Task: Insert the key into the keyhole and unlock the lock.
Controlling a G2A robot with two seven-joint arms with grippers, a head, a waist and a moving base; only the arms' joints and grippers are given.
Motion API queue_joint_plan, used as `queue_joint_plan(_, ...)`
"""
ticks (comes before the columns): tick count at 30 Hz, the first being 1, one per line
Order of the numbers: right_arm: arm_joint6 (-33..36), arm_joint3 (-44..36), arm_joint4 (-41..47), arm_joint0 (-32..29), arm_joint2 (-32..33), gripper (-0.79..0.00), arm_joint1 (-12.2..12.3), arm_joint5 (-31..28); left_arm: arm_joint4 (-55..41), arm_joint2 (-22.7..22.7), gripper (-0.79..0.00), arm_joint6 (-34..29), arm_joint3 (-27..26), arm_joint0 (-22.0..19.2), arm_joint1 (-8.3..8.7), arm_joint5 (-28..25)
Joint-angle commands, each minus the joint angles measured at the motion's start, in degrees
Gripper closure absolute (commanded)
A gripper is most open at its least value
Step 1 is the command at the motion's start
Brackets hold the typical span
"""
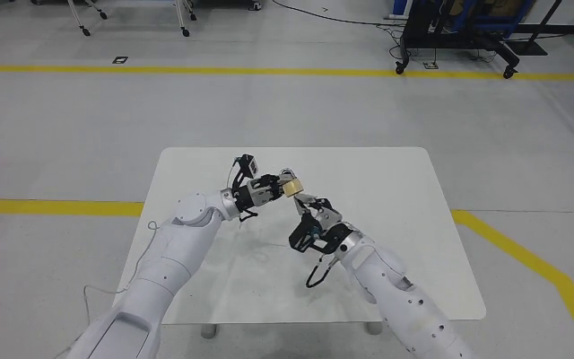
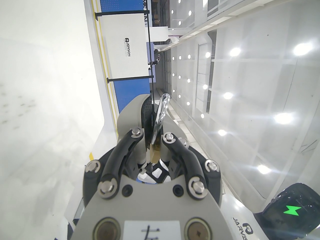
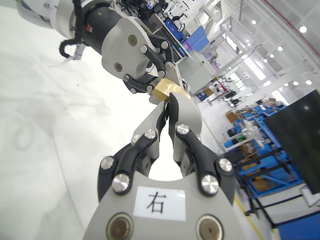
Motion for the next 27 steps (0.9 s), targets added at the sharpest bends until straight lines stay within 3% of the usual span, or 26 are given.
queue_joint_plan(1, -0.8, 1.1, 3.4, 0.5, 0.9, 0.0, 0.0, -2.0, 0.3, -0.2, 0.0, -0.1, 0.0, 0.0, -0.01, -1.0)
queue_joint_plan(9, -4.9, 1.3, 4.1, -0.1, 2.2, 0.0, 0.4, -3.3, 1.4, -0.7, 0.0, 0.2, -0.4, 0.2, -0.04, -2.8)
queue_joint_plan(14, -6.8, -0.1, -0.5, -1.2, 2.9, 0.0, 0.8, -1.4, 1.6, -0.9, 0.0, 0.0, -0.5, 0.3, -0.09, -2.8)
queue_joint_plan(17, -7.6, -1.2, -5.6, -2.0, 3.0, -0.308, 1.1, 0.9, 1.3, -1.0, 0.0, -0.8, -0.4, 0.3, -0.15, -2.1)
queue_joint_plan(19, -6.6, -2.0, -9.9, -2.6, 2.8, -0.385, 1.2, 2.9, 1.0, -0.9, 0.0, -1.5, -0.3, 0.2, -0.22, -1.8)
queue_joint_plan(21, -5.4, -2.8, -14.0, -3.1, 2.5, -0.588, 1.3, 5.2, 0.9, -0.9, 0.0, -1.9, -0.1, 0.0, -0.3, -1.7)
queue_joint_plan(22, -4.6, -3.2, -16.4, -3.3, 2.4, -0.613, 1.4, 6.7, 0.9, -0.9, 0.0, -2.0, 0.0, -0.1, -0.33, -1.6)
queue_joint_plan(24, -2.8, -3.8, -20.9, -3.9, 2.2, -0.548, 1.4, 9.0, 0.9, -0.8, 0.0, -2.4, 0.3, -0.2, -0.39, -1.4)
queue_joint_plan(27, -0.1, -4.8, -25.3, -4.6, 2.0, -0.372, 1.5, 10.7, 0.9, -0.8, 0.0, -3.1, 0.5, -0.4, -0.47, -1.0)
